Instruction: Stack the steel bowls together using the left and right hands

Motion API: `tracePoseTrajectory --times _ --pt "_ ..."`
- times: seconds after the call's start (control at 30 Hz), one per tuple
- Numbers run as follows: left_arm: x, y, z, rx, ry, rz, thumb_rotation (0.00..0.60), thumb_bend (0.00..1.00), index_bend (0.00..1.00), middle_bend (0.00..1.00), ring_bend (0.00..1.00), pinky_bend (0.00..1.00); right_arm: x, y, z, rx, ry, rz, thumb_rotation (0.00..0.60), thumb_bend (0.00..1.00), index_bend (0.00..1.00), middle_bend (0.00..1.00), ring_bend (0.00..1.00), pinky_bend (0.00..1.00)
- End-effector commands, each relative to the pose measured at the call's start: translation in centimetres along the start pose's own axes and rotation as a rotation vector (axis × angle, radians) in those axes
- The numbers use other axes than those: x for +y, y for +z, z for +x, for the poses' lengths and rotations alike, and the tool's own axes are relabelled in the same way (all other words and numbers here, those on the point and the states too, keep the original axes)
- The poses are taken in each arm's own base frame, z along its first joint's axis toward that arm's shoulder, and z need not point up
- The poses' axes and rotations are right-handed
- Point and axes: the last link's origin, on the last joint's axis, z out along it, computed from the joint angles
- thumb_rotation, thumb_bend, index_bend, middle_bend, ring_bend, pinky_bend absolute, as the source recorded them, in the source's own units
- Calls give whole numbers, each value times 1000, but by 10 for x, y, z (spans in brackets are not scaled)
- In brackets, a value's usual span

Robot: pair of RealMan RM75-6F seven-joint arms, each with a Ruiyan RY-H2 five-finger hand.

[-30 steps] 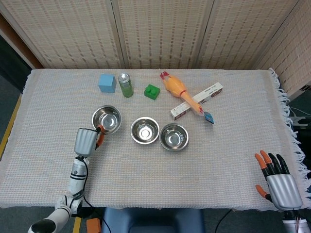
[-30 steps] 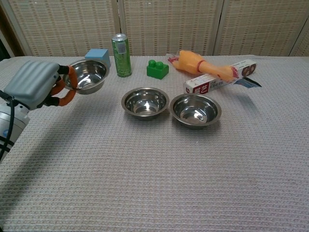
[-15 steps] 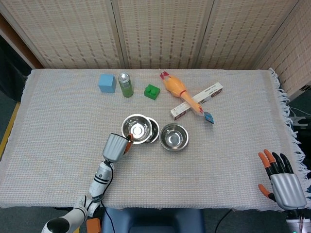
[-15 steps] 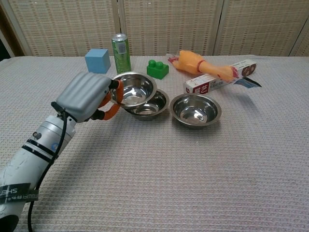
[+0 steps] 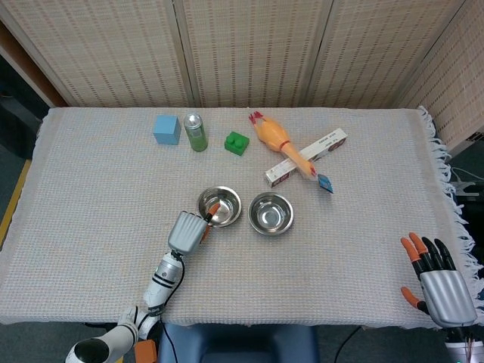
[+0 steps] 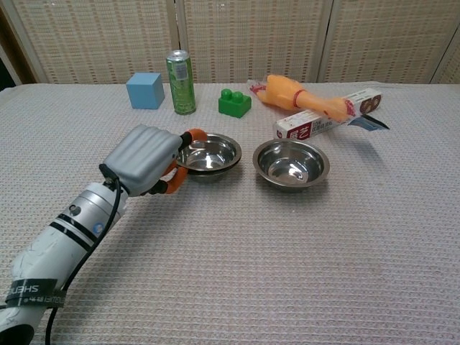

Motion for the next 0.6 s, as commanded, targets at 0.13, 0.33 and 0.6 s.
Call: tracePoseTrajectory --times 0.13,0.33,0.6 --pt "-14 -11 20 91 -58 -1 600 469 0 1000 1000 1000 -18 16 -8 58 25 63 600 128 0 0 0 0" --pt "-50 -63 51 94 -92 21 600 447 0 923 994 1000 -66 71 -21 88 -26 192 600 128 26 0 0 0" --pt "-53 -77 71 -39 -100 21 600 410 0 860 961 1000 -109 91 -36 49 -47 224 600 128 38 0 0 0"
